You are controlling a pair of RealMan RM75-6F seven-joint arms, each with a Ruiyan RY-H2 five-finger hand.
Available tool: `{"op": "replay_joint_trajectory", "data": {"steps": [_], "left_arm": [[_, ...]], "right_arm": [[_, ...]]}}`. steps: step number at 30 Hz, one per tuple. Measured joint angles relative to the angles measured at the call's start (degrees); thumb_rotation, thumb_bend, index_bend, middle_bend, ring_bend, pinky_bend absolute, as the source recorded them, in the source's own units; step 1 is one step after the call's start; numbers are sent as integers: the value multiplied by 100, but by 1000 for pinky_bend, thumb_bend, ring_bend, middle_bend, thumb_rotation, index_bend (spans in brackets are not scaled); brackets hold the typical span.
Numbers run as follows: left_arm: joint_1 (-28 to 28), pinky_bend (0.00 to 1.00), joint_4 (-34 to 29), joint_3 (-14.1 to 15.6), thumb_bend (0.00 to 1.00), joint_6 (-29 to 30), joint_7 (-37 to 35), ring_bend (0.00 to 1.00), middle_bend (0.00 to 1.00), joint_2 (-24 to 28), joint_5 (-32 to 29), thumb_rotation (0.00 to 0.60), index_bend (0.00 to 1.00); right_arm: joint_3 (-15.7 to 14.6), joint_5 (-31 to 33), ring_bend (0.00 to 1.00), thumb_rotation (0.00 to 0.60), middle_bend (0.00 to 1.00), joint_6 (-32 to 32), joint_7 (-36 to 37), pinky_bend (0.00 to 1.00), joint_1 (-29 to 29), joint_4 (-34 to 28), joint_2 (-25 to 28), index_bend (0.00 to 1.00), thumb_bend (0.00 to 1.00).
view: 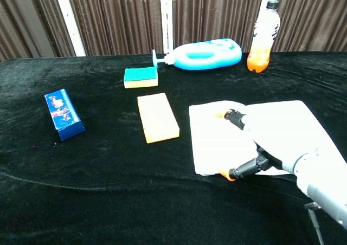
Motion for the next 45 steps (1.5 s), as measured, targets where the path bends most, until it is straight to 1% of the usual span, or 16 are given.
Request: {"op": "replay_joint_trajectory", "data": {"steps": [11, 19, 27, 30, 35, 45], "left_arm": [[-27, 0, 5, -31, 96, -73, -27, 0, 0, 29, -108, 600, 0], [-29, 0, 4, -41, 95, -81, -47, 0, 0, 31, -150, 600, 0], [-43, 0, -2, -41, 95, -114, -81, 0, 0, 37, -171, 600, 0], [-45, 0, 4, -48, 95, -111, -93, 0, 0, 33, -180, 600, 0], [-49, 0, -3, -45, 95, -120, -96, 0, 0, 29, -189, 600, 0], [-35, 0, -44, -35, 95, -73, -127, 0, 0, 48, -141, 600, 0]], "right_arm": [[8, 22, 0, 600, 0, -61, 352, 0, 100, 637, -372, 0, 177], [16, 72, 0, 600, 0, -114, 343, 0, 165, 923, -501, 0, 181], [-3, -32, 0, 600, 0, -33, 344, 0, 199, 1272, -610, 0, 188], [-33, -64, 0, 600, 0, 6, 342, 0, 184, 1297, -608, 0, 187], [-95, -255, 0, 600, 0, 187, 339, 0, 155, 1410, -631, 0, 187], [-261, -681, 0, 600, 0, 554, 308, 0, 98, 2130, -954, 0, 188]]}}
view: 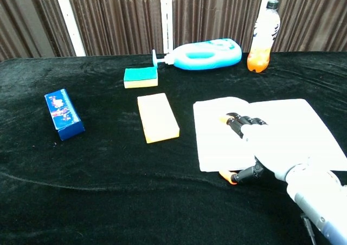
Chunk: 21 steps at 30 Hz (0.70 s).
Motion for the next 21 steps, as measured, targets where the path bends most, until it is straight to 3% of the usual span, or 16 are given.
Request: {"op": "replay_joint_trajectory", "data": {"steps": [11, 21], "left_arm": [[0, 0, -20, -1, 95, 21, 0, 0, 0, -3, 7, 600, 0], [2, 0, -44, 7, 94, 40, 20, 0, 0, -4, 24, 600, 0]], "right_arm": [[-47, -290, 0, 600, 0, 342, -162, 0, -93, 268, -114, 0, 194], [-78, -214, 0, 600, 0, 250, -639, 0, -154, -79, 33, 0, 195]]}}
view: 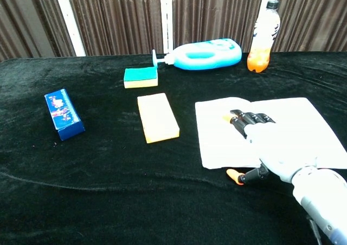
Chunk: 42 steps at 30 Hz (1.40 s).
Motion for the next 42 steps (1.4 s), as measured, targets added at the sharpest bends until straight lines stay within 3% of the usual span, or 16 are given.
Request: {"op": "replay_joint_trajectory", "data": {"steps": [13, 20, 26, 29, 36, 42], "left_arm": [[6, 0, -2, -8, 94, 17, -55, 0, 0, 1, 15, 600, 0], [20, 0, -8, -10, 94, 57, -114, 0, 0, 2, 57, 600, 0], [27, 0, -20, -4, 94, 80, -131, 0, 0, -7, 95, 600, 0], [28, 0, -30, -3, 95, 95, -112, 0, 0, -20, 102, 600, 0], [36, 0, -37, -9, 95, 152, -111, 0, 0, -40, 149, 600, 0], [65, 0, -55, -1, 95, 253, -137, 0, 0, -56, 258, 600, 0]], "right_arm": [[203, 216, 0, 600, 0, -203, -273, 0, 73, 201, -123, 0, 206], [346, 110, 0, 600, 0, -24, 166, 0, 124, 661, -379, 0, 357], [460, 37, 0, 600, 0, 227, 648, 0, 79, 845, -532, 0, 401], [563, 139, 0, 600, 0, 268, 954, 0, -9, 591, -493, 0, 405], [848, 395, 0, 600, 0, 414, 1104, 0, -243, -637, 30, 0, 404], [1002, 409, 0, 600, 0, 790, 1090, 0, -439, -1090, 454, 0, 397]]}}
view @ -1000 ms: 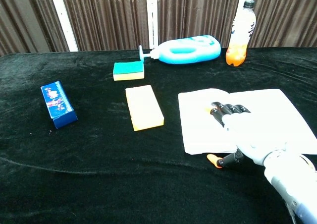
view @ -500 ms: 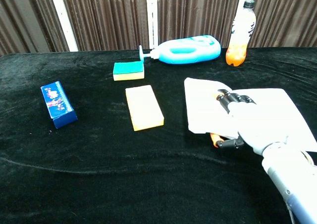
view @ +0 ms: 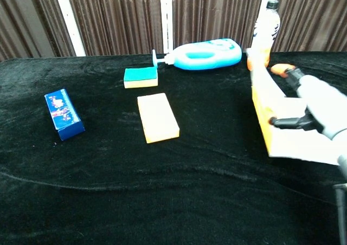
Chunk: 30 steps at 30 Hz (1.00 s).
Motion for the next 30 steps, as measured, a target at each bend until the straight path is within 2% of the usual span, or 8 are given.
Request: {"op": "replay_joint_trajectory", "data": {"steps": [4, 9, 14, 19, 25, 30], "left_arm": [[8, 0, -20, 13, 95, 37, 16, 0, 0, -10, 61, 600, 0], [16, 0, -27, 33, 96, 91, 61, 0, 0, -38, 143, 600, 0], [17, 0, -23, 39, 96, 108, 81, 0, 0, -53, 181, 600, 0], [-7, 0, 21, 65, 96, 87, 69, 0, 0, -60, 290, 600, 0], [-31, 0, 143, 166, 96, 81, 14, 0, 0, -74, 580, 600, 0], [-1, 0, 160, 226, 96, 174, 4, 0, 0, -106, 741, 600, 0]], "right_arm": [[16, 19, 0, 600, 0, 156, -47, 0, -128, -169, 195, 0, 376], [-30, -29, 0, 600, 0, 408, -49, 0, -296, -96, 344, 0, 344], [-42, -8, 0, 600, 0, 431, 36, 0, -370, -53, 476, 0, 321], [-154, -65, 0, 600, 0, 322, 182, 0, -423, -259, 808, 0, 240], [-606, -562, 0, 600, 0, 61, 195, 0, -483, -897, 2027, 0, 208], [-967, -1172, 0, 600, 0, 109, 108, 0, -612, -1343, 3066, 0, 207]]}}
